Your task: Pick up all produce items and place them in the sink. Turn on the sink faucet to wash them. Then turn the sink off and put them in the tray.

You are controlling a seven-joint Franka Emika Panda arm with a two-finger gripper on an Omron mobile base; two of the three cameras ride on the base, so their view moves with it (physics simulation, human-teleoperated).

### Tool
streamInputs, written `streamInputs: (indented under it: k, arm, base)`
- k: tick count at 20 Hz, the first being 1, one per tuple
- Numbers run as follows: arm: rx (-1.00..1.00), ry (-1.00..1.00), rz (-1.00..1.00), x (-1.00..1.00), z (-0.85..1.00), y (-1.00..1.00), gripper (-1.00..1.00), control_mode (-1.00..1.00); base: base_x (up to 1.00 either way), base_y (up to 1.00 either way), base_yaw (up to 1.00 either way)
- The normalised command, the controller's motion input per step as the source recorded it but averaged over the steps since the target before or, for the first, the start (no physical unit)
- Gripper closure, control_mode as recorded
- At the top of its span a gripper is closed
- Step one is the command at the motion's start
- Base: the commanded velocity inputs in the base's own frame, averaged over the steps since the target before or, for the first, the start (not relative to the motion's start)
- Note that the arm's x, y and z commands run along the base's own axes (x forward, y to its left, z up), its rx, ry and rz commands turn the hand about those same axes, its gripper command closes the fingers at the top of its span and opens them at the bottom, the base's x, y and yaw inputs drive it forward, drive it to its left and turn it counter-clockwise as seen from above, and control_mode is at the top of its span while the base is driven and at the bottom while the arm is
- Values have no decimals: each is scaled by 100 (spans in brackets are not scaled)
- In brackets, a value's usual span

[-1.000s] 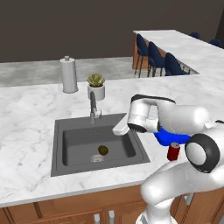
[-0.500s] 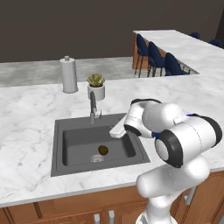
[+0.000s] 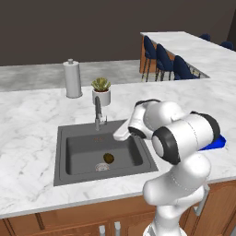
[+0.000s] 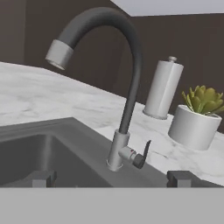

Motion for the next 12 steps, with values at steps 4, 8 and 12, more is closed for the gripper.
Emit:
streamInputs:
  k: [4, 8, 12]
  arm:
    - [0, 4, 5, 38, 0, 12, -100, -100]
    - [0, 4, 5, 37, 0, 14, -100, -100]
    - [0, 4, 3, 38, 0, 15, -100, -100]
  base:
    - [0, 0, 0]
    - [0, 0, 0]
    - [0, 0, 0]
